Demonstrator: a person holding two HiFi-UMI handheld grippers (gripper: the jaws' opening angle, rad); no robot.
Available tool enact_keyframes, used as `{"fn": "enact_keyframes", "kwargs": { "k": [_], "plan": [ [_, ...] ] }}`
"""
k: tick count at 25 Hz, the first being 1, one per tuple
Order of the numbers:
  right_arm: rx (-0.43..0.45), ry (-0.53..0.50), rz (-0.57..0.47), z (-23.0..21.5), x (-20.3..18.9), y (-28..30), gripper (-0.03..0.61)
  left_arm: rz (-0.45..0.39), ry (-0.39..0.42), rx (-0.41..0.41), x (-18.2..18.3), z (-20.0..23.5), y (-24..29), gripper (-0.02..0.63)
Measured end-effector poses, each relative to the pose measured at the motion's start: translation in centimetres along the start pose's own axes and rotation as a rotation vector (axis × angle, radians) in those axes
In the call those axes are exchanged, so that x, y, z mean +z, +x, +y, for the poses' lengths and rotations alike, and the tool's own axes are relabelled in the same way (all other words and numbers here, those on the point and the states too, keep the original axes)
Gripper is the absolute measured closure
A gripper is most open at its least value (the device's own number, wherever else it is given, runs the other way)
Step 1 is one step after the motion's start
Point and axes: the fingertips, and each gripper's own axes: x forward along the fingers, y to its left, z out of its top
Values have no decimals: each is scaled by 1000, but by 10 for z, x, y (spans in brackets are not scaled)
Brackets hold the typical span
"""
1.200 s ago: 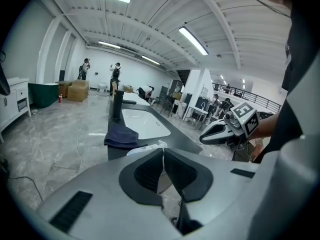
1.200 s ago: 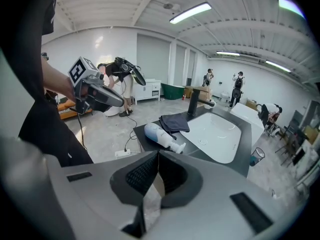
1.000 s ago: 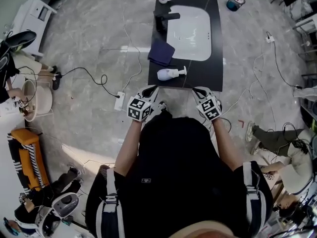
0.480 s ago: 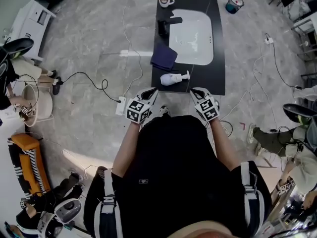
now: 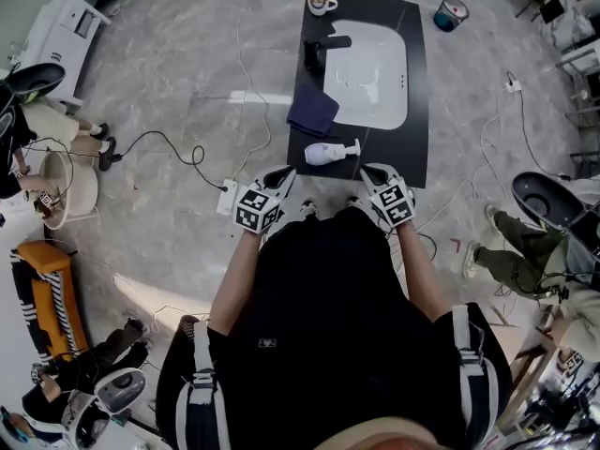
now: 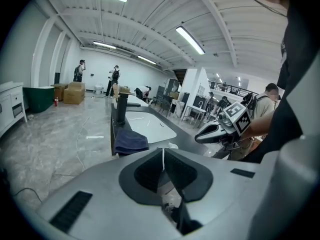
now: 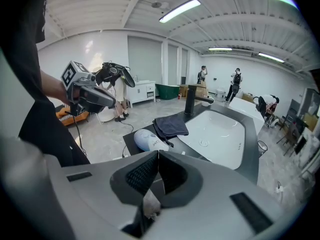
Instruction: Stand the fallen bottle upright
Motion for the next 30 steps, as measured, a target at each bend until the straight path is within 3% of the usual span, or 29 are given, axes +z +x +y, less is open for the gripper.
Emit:
{"fn": "enact_keyframes", "kwargs": {
  "k": [18,24,30],
  "plan": [
    [264,-108,58,-42,-6,33,504,-35,-106,226,26,-9,7,592],
    [362,-168,104,-44,-17,52,426,-34,-155,310,19,-20,2,592],
    [429,-296,148,-50,-30,71,325,-41,-216,393,5,-29,2,592]
  ]
}}
